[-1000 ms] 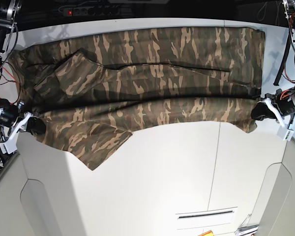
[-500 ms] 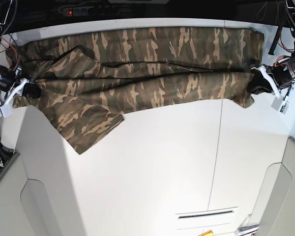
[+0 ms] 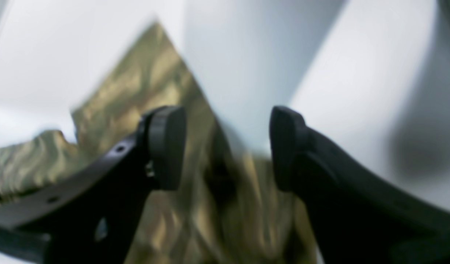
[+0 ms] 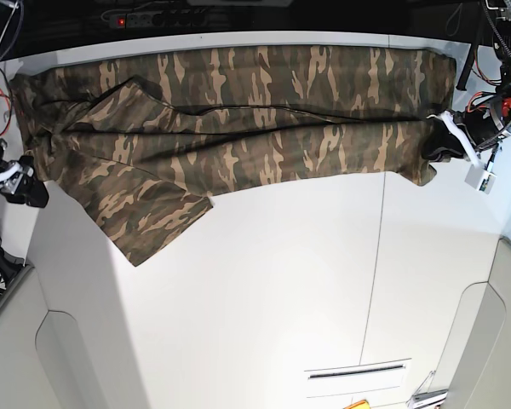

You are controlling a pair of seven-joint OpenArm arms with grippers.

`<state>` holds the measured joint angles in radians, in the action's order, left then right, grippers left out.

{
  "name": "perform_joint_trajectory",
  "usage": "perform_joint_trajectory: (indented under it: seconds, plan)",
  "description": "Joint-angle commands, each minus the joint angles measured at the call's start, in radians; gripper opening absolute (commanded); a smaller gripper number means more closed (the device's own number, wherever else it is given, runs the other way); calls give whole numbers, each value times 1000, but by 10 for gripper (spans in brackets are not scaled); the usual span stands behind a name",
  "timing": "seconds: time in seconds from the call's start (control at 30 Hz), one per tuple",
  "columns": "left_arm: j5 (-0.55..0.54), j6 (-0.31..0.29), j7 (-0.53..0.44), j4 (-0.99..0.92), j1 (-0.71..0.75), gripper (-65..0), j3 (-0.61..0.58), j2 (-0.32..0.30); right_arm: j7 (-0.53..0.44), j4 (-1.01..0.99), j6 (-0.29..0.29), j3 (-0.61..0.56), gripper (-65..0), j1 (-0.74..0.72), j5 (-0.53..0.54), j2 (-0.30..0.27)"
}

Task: Fold the T-shirt properly
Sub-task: 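Fold the held edge over toward the collar with both grippers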

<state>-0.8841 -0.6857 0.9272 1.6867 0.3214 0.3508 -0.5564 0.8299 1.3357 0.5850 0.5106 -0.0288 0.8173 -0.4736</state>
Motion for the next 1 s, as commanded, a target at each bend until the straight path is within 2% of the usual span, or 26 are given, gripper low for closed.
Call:
perform_joint_trajectory:
  seconds: [0.0,0.13,0.23,0.3,0.47,0.63,0.97]
  plan:
    - [-13,-12,-13,15,-5,-650,9,-17,-24,18,6,6,-294,-38,6,-8]
    - [-14,-12,-11,15,-5,-650,9,-17,-50,11,6,-15,-294,-111,-44,49]
    - [-13,-12,-11,15,-6,-650,9,-17,-67,-7,6,-71,-294,-145,-112,85]
    - [-13,-12,-15,15,-6,-650,9,-18,-111,-24,5,-119,-294,-158,-172,105]
    - [-13,-12,-14,15,-5,-650,9,-17,-214,-109,-25,-260,-294,-185,-301,114]
    - [-13,-12,-10,15,-5,-650,9,-17,-235,-189,-39,-321,-294,-193,-314,117]
    - [-14,-12,-10,15,-5,-650,9,-17,-235,-197,-39,-273,-294,-215,-309,113]
